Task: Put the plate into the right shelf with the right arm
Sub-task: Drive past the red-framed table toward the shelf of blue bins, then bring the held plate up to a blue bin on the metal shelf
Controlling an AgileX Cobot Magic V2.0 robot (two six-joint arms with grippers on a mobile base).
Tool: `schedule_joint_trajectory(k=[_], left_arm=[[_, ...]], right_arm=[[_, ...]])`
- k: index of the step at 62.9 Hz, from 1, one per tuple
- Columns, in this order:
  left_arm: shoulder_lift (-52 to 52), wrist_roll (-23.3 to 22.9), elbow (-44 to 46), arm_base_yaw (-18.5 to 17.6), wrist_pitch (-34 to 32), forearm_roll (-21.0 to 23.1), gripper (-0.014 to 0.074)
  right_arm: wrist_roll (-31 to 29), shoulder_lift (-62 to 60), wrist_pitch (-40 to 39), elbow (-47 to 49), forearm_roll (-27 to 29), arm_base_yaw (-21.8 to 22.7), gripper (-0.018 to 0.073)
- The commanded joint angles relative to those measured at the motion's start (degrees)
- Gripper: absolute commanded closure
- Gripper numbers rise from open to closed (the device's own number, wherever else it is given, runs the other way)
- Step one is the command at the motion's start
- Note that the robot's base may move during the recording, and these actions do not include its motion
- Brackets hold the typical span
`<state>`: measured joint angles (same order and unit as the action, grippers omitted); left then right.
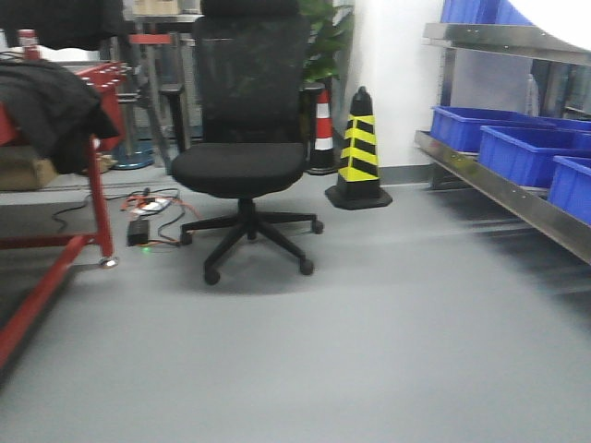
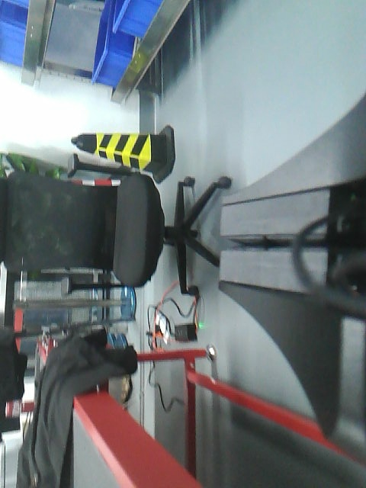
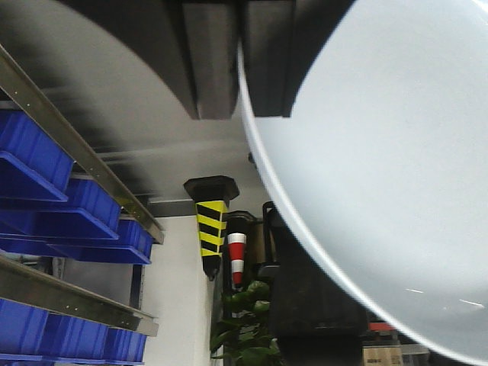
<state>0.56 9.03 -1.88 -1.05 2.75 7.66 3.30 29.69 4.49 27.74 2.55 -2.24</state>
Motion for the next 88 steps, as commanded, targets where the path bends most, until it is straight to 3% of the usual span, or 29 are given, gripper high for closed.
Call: schedule_joint_trajectory(k=[1,88], left_arm=[[0.59,-0.40,-0.59,-0.11,-5.16,0.47,0.0724],[0.59,-0.40,-0.59,-0.11,-5.16,0.47,0.0724]], right_arm=[[-0.23,-0.04,-5.32,1.82,-0.49,0.22,0.0491],[-0.23,-0.04,-5.32,1.82,-0.49,0.22,0.0491]])
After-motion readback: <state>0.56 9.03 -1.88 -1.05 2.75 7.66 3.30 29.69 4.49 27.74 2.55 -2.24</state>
